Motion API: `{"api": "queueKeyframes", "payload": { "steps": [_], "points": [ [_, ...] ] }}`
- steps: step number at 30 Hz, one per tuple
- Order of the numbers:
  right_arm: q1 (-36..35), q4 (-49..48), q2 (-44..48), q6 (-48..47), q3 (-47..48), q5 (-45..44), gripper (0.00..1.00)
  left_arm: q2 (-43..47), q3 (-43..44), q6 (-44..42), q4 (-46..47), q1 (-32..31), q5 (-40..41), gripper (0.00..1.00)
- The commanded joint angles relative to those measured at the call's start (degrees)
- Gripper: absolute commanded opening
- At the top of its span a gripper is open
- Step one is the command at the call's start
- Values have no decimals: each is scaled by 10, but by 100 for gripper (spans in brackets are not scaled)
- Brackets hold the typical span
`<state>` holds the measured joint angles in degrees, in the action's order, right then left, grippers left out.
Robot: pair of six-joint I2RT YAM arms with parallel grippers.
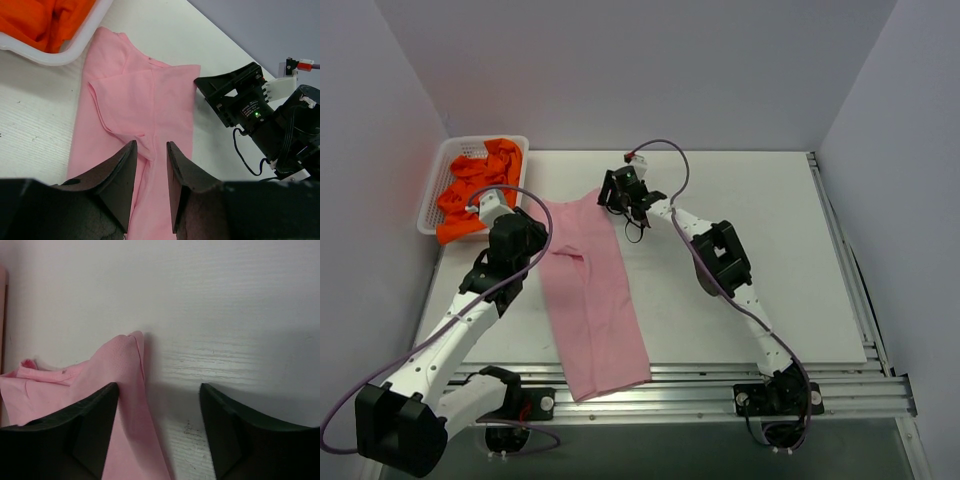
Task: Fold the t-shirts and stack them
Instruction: Rotate the tshirt 90 degrees
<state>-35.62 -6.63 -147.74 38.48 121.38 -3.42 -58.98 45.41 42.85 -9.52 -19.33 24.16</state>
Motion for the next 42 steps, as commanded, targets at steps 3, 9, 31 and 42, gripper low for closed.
{"api": "queueKeyframes", "payload": {
  "steps": [3, 9, 31, 42],
  "points": [
    [-10, 14, -28, -3, 35, 10, 46, 2, -6, -1, 30, 3, 4, 39],
    [-15, 28, -55, -2, 68, 19, 25, 4, -10, -2, 30, 3, 9, 39],
    [122, 59, -25, 7, 85, -15, 0, -19, -16, -6, 50, 4, -2, 39],
    [180, 39, -108, -6, 208, 78, 0, -58, -14, -5, 76, 3, -2, 39]
  ]
}}
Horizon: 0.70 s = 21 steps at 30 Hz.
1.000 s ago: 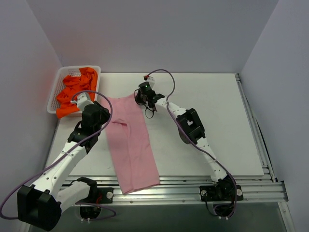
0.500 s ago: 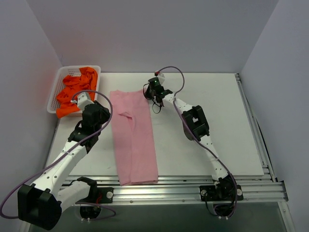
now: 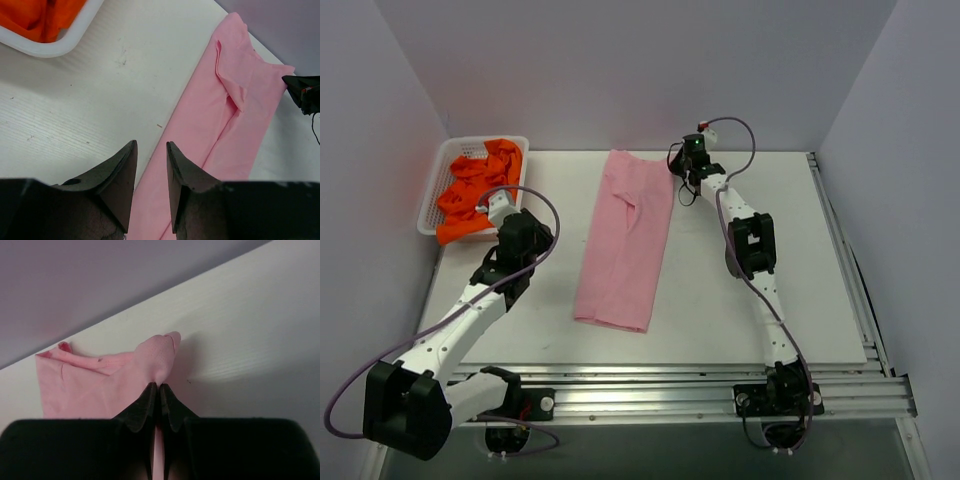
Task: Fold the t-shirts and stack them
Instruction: Rotate the tshirt 90 degrees
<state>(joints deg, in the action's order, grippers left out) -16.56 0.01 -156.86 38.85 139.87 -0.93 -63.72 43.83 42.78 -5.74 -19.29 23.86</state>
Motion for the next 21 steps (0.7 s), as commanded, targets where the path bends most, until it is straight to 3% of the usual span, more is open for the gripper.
{"api": "queueKeyframes", "payload": {
  "steps": [1, 5, 7, 8, 9, 12, 16, 21],
  "points": [
    [-8, -37, -20, -11, 23, 65, 0, -15, 3, -4, 45, 4, 1, 39],
    [-8, -109, -35, -15, 27, 125, 5, -51, 8, -4, 70, 4, -3, 38],
    [-8, -134, -41, -11, 29, 155, 15, -62, 12, -3, 79, 4, -7, 38],
    [-8, -142, -44, -11, 31, 158, 28, -74, 16, -3, 82, 4, -10, 38],
    [-8, -157, -43, -13, 32, 159, 62, -78, 18, -3, 84, 3, -11, 37],
    [-7, -177, -35, -30, 31, 155, 99, -86, 22, -3, 86, 3, -10, 36],
    [2, -181, 27, -62, -20, 110, 100, -68, 15, -2, 79, 3, 0, 36],
    [7, -208, 206, -96, -224, -29, 100, -26, -6, 7, 70, 3, 8, 36]
  ]
}}
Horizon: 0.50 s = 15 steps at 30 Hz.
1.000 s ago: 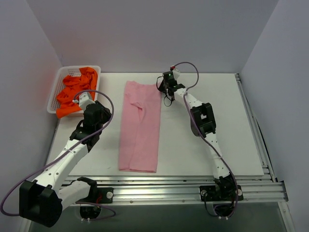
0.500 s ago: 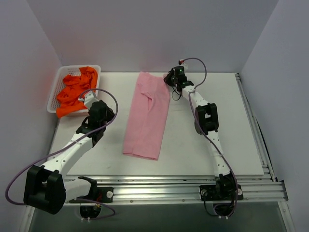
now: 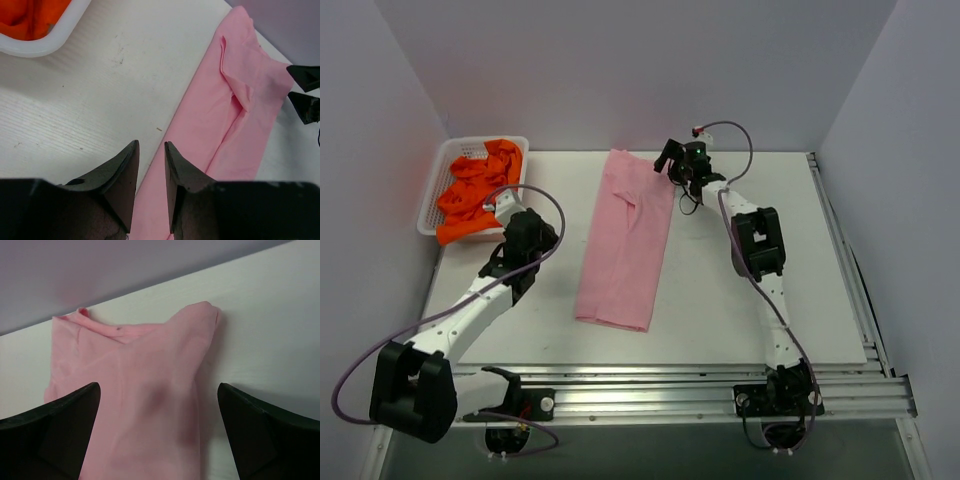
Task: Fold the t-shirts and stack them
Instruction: Rotate the tshirt 90 degrees
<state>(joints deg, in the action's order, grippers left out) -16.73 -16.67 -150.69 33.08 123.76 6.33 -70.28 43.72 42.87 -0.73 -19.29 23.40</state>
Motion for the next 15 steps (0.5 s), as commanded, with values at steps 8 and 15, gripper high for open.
{"api": "queueKeyframes", "payload": {
  "steps": [8, 15],
  "points": [
    [-17, 80, 378, -19, -268, -240, 98, 74, -50, 46, -20, -1, -3, 36],
    [-115, 36, 568, 61, -573, -243, 96, 70, -137, 80, 19, -5, -63, 36]
  ]
}}
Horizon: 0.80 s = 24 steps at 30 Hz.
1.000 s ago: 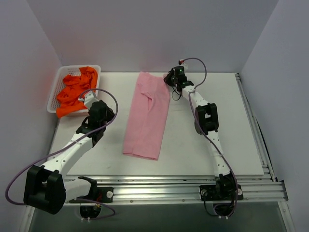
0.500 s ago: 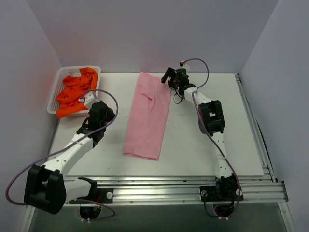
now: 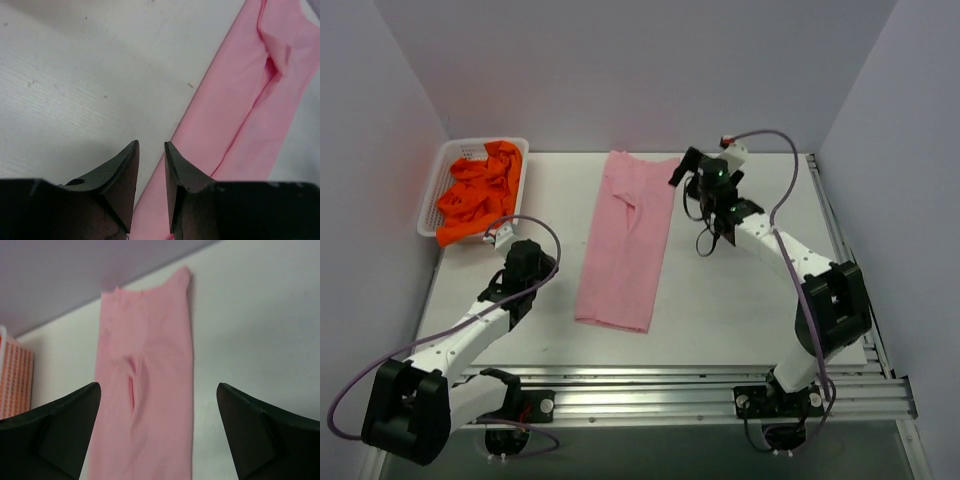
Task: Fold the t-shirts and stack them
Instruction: Rotate the tshirt 90 degrees, then grab the bottom of the folded rectangular tshirt with both arms
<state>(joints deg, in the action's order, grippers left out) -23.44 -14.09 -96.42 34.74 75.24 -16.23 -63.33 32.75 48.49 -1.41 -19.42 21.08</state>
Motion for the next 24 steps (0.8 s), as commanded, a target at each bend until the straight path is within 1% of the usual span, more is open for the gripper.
{"api": "queueKeyframes", "payload": {
  "steps": [1, 2, 3, 5, 6, 7, 9, 10, 11, 12, 13, 16, 19, 21, 24],
  "points": [
    [-63, 3, 60, 65, -145, -20, 96, 0, -37, 30, 31, -4, -50, 36],
    [-82, -10, 76, 74, -169, -25, 95, 0, -44, 33, 35, -5, -60, 36],
    [-119, -10, 90, 85, -191, -34, 95, 1, -57, 34, 40, -9, -80, 36],
    [-156, -4, 125, 117, -237, -63, 94, 9, -66, 35, 38, -18, -92, 42],
    [-191, 2, 133, 127, -248, -74, 94, 15, -74, 35, 34, -23, -99, 47],
    [-208, 8, 146, 135, -256, -85, 94, 27, -79, 40, 32, -37, -101, 58],
    [-255, 38, 155, 160, -268, -118, 94, 43, -88, 45, 20, -52, -105, 67],
    [-268, 47, 164, 168, -272, -128, 94, 61, -95, 45, 17, -72, -106, 72],
    [-280, 62, 170, 175, -276, -135, 94, 71, -99, 48, 15, -84, -102, 73],
    [-291, 66, 173, 190, -287, -146, 94, 79, -103, 50, -17, -96, -97, 73],
    [-309, 72, 182, 198, -293, -150, 94, 95, -116, 57, -22, -116, -93, 73],
    [-331, 84, 196, 227, -321, -158, 94, 116, -143, 76, -24, -140, -95, 73],
    [-343, 92, 200, 247, -339, -159, 94, 128, -149, 87, -49, -169, -84, 72],
    [-350, 99, 200, 255, -345, -162, 94, 134, -152, 93, -81, -189, -62, 71],
    [-358, 95, 197, 268, -361, -164, 94, 154, -163, 105, -107, -203, -32, 71]
  ]
}}
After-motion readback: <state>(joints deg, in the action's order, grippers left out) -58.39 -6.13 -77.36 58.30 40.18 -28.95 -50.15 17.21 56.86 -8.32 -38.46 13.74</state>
